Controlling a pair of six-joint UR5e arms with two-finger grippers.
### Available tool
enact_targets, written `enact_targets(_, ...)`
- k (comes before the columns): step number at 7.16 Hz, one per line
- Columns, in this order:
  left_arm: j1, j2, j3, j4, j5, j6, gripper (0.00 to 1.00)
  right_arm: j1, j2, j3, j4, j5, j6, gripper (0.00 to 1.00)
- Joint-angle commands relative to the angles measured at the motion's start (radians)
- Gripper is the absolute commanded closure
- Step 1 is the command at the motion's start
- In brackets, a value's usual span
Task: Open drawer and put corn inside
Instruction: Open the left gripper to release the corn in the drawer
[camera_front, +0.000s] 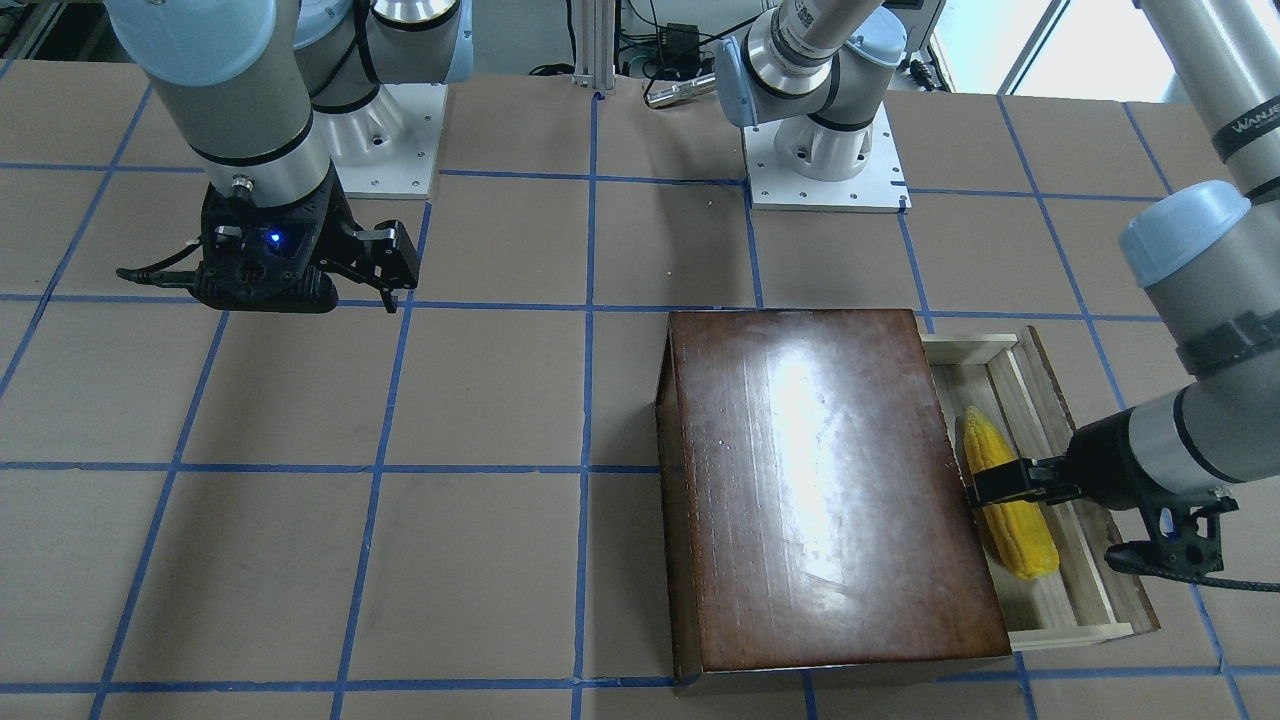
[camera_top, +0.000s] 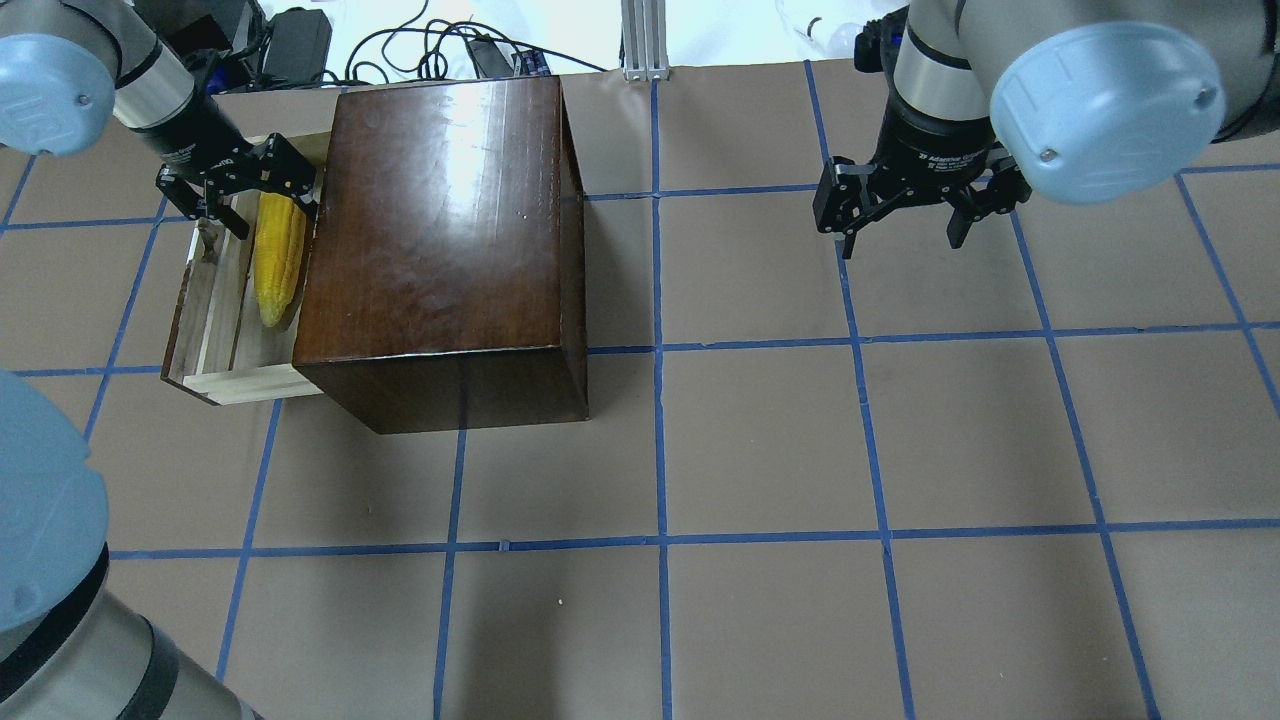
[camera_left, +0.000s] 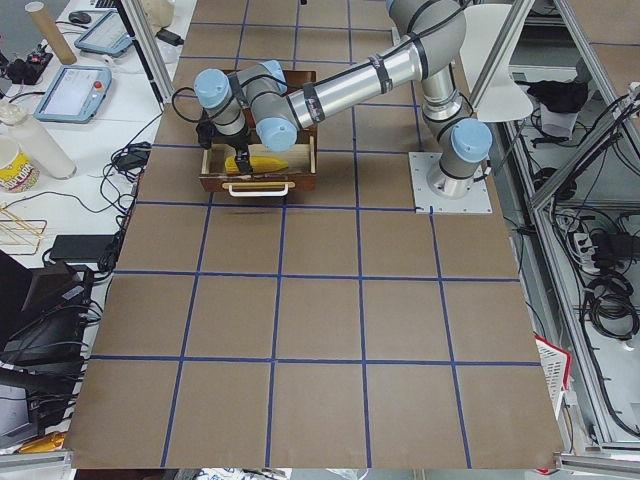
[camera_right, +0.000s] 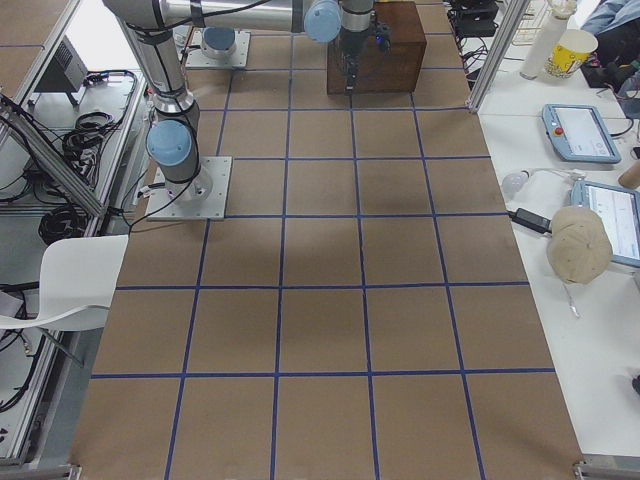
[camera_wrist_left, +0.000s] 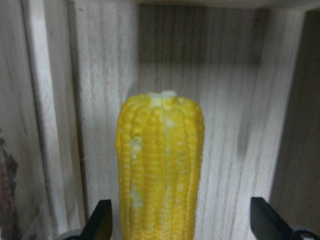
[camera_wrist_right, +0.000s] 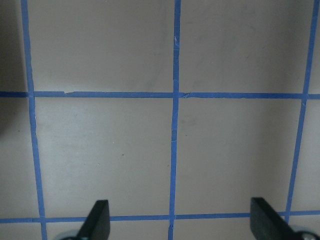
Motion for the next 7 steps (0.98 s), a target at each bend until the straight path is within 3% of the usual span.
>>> enact_targets(1,-0.004,0.033,0.04,-0.041,0.048,-0.003,0.0,0.0,0.0,0.0,0.0,0.0,0.0,0.0)
enact_targets(4,-0.033,0.073,0.149,-0.148,0.096,-0.02,0.0,0.0,0.0,0.0,0.0,0.0,0.0,0.0)
enact_targets(7,-0.173,0.159,0.149,-0.199,0.16,-0.147,0.0,0.0,0.0,0.0,0.0,0.002,0.0,0.0)
